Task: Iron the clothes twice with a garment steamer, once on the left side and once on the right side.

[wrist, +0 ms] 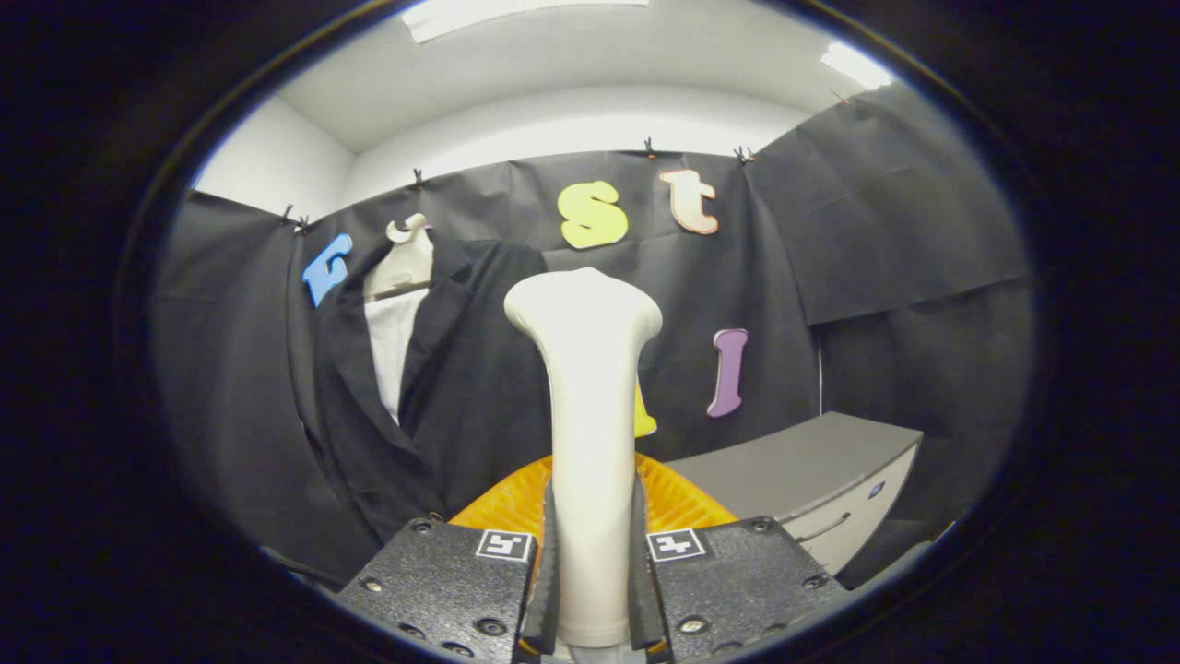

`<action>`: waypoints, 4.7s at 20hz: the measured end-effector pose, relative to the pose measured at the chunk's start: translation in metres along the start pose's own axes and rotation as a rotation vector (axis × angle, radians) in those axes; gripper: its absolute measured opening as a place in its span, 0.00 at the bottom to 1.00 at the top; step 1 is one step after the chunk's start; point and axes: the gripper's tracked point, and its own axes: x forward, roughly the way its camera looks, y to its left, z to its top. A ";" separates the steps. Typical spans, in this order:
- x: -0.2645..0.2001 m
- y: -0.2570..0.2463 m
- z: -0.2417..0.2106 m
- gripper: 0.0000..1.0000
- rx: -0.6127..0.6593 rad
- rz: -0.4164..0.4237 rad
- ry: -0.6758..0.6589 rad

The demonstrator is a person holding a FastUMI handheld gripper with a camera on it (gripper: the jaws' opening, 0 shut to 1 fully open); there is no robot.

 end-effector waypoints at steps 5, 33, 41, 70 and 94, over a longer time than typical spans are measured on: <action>0.032 0.052 0.034 0.32 -0.075 0.029 -0.103; 0.057 0.043 -0.067 0.32 -0.092 -0.005 0.094; 0.043 0.035 -0.107 0.32 -0.117 -0.014 0.160; -0.008 0.036 -0.287 0.32 -0.177 -0.016 0.476; -0.045 0.056 -0.320 0.32 -0.196 0.012 0.576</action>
